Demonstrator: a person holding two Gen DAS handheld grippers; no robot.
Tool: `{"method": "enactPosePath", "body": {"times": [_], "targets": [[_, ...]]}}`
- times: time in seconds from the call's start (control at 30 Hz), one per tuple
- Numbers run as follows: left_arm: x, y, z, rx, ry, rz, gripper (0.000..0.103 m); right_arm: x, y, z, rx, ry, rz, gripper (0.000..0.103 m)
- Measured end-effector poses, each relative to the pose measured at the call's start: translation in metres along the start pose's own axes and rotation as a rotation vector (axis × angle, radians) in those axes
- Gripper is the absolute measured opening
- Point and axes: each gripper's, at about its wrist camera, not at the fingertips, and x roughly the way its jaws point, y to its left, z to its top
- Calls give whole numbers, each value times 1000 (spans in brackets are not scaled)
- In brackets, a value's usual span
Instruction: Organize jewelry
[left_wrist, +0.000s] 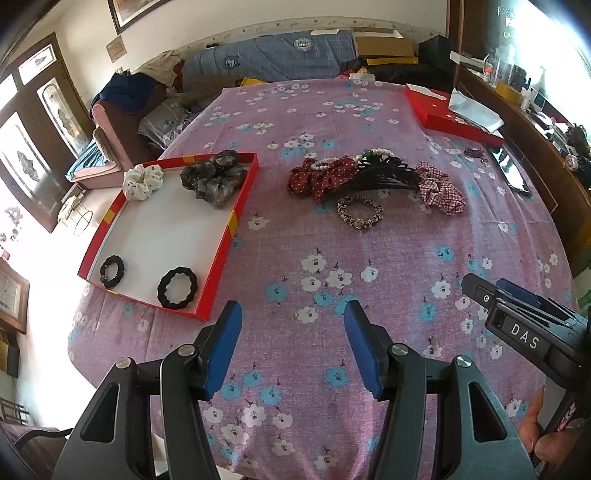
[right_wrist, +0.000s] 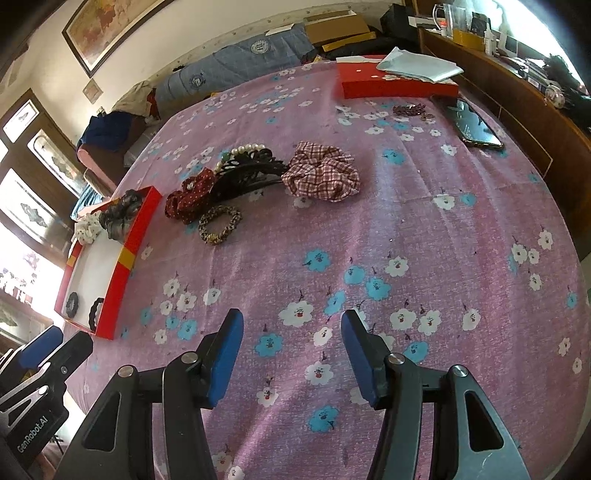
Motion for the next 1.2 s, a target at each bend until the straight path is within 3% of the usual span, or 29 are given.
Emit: {"method": "enactPosePath", "body": {"times": [0.23,0.4,0.6,0.73,0.97,1.1,1.2], "targets": [[-1,15,0,-34,-3,11,56,7,-13,-4,34,25,2,62],[10,33,21,-72,6,-4,57,11,-29,7,78,20,-7,62],[43,37,65,-78,-5,-101,58,22,-39,40,94,10,-19,62],[83,39,96,-113,42,-183,58,30,-40,69,72,6,-34,62],[146,45,126,-184,124,-320,58,57,-25,133,58,44,126,62],[173,52,133,-237,155,-378,58,81,-34,151,75,54,48,62],[186,52,138,-237,155,-376,58,97,-38,154,59,78,6,62]]}}
